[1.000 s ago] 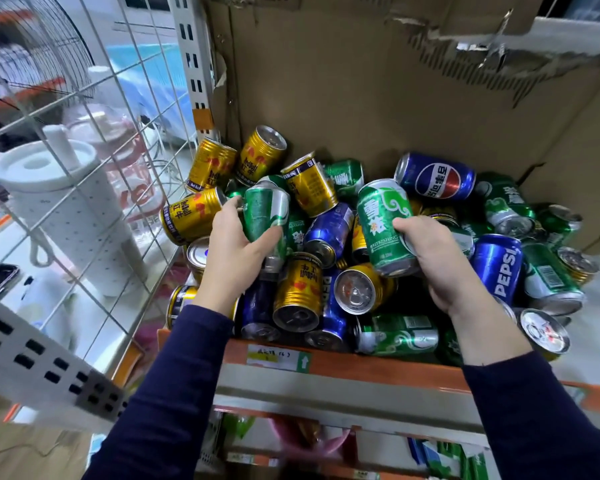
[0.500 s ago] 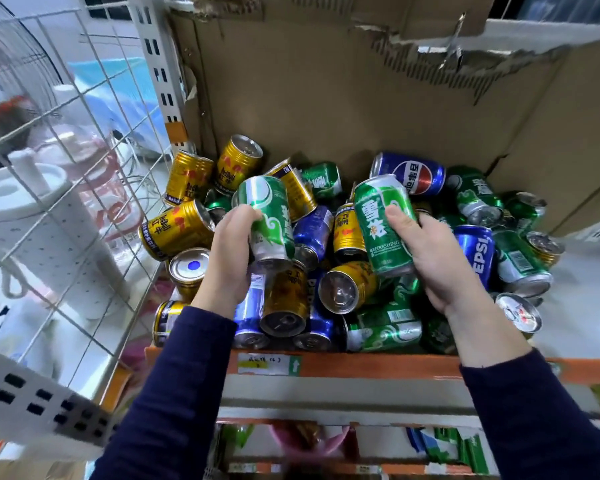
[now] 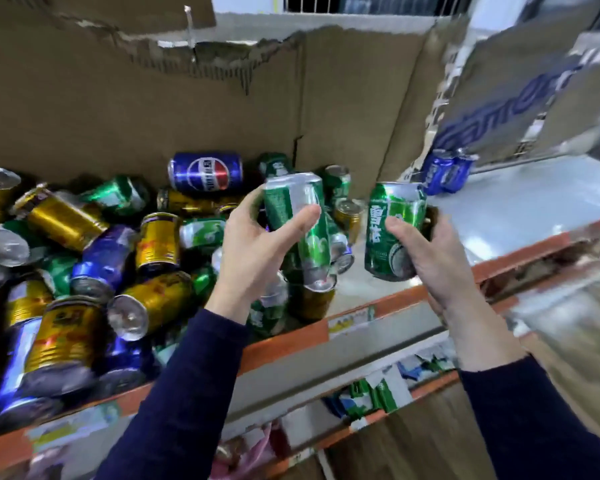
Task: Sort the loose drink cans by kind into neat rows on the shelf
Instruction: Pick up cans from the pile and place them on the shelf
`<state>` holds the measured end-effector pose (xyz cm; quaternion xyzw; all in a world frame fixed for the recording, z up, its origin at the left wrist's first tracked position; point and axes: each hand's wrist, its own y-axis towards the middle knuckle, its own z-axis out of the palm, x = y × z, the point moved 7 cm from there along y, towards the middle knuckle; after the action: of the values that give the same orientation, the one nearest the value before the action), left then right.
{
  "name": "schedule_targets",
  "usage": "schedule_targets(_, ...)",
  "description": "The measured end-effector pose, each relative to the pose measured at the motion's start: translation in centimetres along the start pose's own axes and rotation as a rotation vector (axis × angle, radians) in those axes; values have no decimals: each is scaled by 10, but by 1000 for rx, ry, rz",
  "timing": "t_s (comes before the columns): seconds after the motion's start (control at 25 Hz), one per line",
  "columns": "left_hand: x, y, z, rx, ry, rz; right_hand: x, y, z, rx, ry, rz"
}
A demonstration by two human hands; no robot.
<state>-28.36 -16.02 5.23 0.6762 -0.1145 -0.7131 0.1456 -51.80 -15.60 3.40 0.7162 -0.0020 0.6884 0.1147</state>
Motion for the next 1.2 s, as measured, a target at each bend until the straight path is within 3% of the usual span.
schedule_targets(0.28,47,3,197,65,175,20,-38,14,-216,-155,-25,56)
schedule_targets(0.44,73,10,272,99,252,2,-65,29,-299,-215,-45,83)
schedule_targets(0.6,113,40,341,173,254,-61,-92,70,-359,-261,-79,106)
schedule_targets(0.92,179,149,472,157,187,-74,-119,202,-453,-290,-270,91)
schedule_targets(1.2,223,230,533,89,287,-80,-148,311,-489,-248,-241,54)
